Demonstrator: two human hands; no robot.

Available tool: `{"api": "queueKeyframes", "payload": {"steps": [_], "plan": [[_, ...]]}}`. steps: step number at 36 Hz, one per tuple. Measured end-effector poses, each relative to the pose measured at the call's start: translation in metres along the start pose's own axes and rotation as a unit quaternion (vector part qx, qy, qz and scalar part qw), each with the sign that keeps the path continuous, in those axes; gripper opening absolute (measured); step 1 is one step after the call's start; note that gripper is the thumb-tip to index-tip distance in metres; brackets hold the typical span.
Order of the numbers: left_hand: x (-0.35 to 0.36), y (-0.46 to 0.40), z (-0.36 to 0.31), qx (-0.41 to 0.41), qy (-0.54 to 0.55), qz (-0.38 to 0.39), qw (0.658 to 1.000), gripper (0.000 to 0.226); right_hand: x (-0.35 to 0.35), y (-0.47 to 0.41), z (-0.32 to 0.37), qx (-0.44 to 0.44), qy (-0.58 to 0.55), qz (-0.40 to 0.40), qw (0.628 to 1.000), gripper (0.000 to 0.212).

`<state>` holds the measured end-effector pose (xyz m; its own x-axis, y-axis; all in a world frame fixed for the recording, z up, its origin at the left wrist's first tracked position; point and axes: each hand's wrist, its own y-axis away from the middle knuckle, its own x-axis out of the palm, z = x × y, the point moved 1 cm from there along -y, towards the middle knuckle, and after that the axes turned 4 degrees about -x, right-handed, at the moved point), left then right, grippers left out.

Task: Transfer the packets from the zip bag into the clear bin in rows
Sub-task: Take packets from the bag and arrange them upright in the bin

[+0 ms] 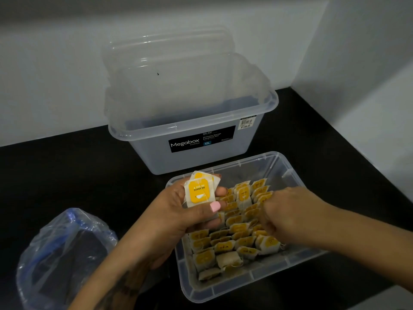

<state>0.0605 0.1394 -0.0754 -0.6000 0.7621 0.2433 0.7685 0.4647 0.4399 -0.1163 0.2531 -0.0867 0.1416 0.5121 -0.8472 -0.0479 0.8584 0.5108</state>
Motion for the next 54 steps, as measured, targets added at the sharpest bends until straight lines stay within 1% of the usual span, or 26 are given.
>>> {"api": "queueKeyframes", "payload": {"steps": [3,8,11,14,16,18,22,23,26,30,32,34,36,37,40,42,44,46,47,49,51,54], "plan": [[0.001,0.0,-0.001,0.001,0.004,0.001,1.0,0.045,-0.003,0.004,-0.002,-0.007,0.012,-0.019,1.0,0.013],[0.001,0.0,-0.001,0.0,0.007,0.003,1.0,0.047,-0.006,0.006,-0.002,-0.011,0.003,0.013,1.0,0.014],[0.001,0.0,-0.001,0.0,0.007,0.003,1.0,0.047,0.0,0.001,0.001,-0.019,0.0,0.009,1.0,0.012],[0.002,0.0,-0.001,0.0,0.006,0.007,1.0,0.047,0.007,-0.005,0.005,-0.018,-0.014,0.024,0.999,0.011],[0.002,0.0,-0.002,0.002,0.004,0.006,1.0,0.047,0.008,-0.008,0.003,-0.018,0.003,0.014,1.0,0.015],[0.002,0.0,-0.002,0.001,0.005,0.006,1.0,0.047,0.008,-0.007,0.0,-0.013,0.033,0.01,0.999,0.024],[0.002,0.0,-0.001,-0.001,0.006,0.006,1.0,0.047,0.005,-0.006,-0.003,-0.004,0.047,0.018,0.999,0.028],[0.002,0.0,-0.001,-0.002,0.005,0.006,1.0,0.047,0.005,-0.006,-0.003,-0.001,0.04,0.021,0.999,0.028],[0.003,0.0,0.0,-0.002,0.006,0.007,1.0,0.049,0.007,-0.007,0.001,-0.004,0.015,0.009,1.0,0.017],[0.003,0.0,0.0,0.0,0.013,0.007,1.0,0.049,0.011,-0.009,0.002,-0.015,0.008,-0.017,1.0,0.02],[0.003,0.0,0.0,0.002,0.011,0.009,1.0,0.048,0.011,-0.009,0.001,-0.012,-0.004,-0.008,1.0,0.016],[0.002,0.0,0.001,0.001,0.016,0.015,1.0,0.045,0.01,-0.007,0.0,-0.005,-0.016,0.028,0.999,0.008],[0.0,-0.002,0.003,-0.007,0.031,0.022,0.999,0.042,0.006,-0.003,-0.001,0.012,-0.038,0.057,0.998,0.016],[0.0,-0.002,0.003,-0.012,0.036,0.026,0.999,0.042,0.002,-0.002,-0.002,0.019,-0.052,0.053,0.997,0.015],[-0.002,-0.003,0.006,-0.009,0.022,0.039,0.999,0.044,-0.014,0.0,-0.003,0.047,-0.111,-0.008,0.993,0.009],[-0.003,-0.005,0.009,-0.006,0.006,0.046,0.999,0.05,-0.025,0.0,-0.002,0.057,-0.19,-0.068,0.978,0.005],[-0.002,-0.007,0.01,-0.008,-0.018,0.048,0.999,0.052,-0.033,-0.001,0.002,0.035,-0.3,-0.145,0.942,0.01],[-0.001,-0.008,0.012,-0.009,-0.044,0.049,0.998,0.051,-0.038,-0.001,0.008,0.012,-0.39,-0.171,0.905,0.021],[0.0,-0.008,0.012,-0.009,-0.053,0.048,0.997,0.05,-0.039,-0.001,0.011,0.01,-0.411,-0.175,0.895,0.026],[0.0,-0.009,0.012,-0.006,-0.069,0.038,0.997,0.05,-0.039,-0.003,0.016,0.016,-0.413,-0.194,0.89,0.033],[0.001,-0.009,0.012,-0.001,-0.078,0.032,0.996,0.052,-0.037,-0.005,0.018,0.03,-0.405,-0.214,0.888,0.035],[0.004,-0.009,0.013,0.011,-0.099,0.026,0.995,0.052,-0.036,-0.006,0.019,0.052,-0.415,-0.224,0.88,0.035]]}}
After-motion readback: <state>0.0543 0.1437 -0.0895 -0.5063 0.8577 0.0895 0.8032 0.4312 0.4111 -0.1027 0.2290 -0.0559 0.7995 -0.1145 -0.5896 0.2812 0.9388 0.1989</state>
